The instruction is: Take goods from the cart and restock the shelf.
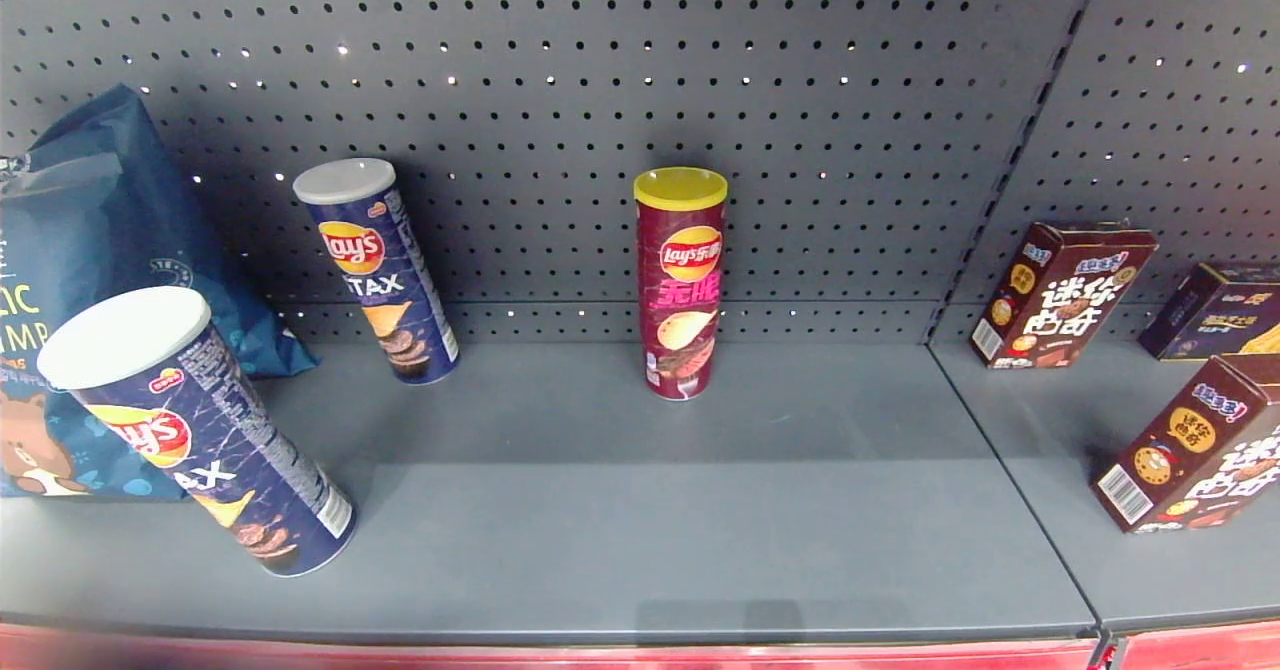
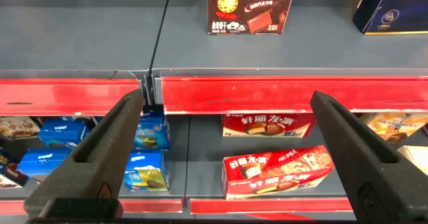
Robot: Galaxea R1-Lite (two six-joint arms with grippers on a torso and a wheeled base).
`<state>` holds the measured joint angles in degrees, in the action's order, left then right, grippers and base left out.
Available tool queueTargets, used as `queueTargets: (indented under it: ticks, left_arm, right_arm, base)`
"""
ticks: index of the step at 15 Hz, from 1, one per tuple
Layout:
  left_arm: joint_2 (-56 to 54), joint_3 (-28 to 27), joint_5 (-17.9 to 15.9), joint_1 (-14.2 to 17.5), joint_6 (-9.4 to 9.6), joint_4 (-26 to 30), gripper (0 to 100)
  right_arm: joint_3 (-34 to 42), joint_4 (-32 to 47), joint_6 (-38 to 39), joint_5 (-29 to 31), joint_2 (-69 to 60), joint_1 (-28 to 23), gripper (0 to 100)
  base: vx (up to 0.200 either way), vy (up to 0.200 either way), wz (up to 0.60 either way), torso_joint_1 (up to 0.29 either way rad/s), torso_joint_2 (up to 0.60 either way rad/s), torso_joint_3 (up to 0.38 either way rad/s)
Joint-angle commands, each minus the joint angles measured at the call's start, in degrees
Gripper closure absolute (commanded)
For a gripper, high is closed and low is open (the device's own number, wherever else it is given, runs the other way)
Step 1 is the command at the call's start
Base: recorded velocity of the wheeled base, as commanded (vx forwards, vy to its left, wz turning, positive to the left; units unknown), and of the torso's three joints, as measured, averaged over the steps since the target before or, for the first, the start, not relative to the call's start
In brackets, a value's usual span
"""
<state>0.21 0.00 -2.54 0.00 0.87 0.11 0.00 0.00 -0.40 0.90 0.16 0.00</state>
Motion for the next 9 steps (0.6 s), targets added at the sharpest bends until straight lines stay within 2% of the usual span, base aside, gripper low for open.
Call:
queueTargets:
  ticks: [1,9]
  left_arm:
    - [-0.03,0.00,-0.01,0.00,0.01,-0.02,0]
    - [-0.03,0.00,-0.19,0.00,0.54,-0.02,0]
  right_arm:
    - [0.00,0.00,-0.13,0.15,0.02,0.00,0]
    - [0.00,0.00,-0.04,0.15,0.02,0.00,0]
  base:
    - [0.000,0.000,0.60,0.002,0.01,0.002]
    - [0.000,0.000,0.60,0.004,0.00,0.004]
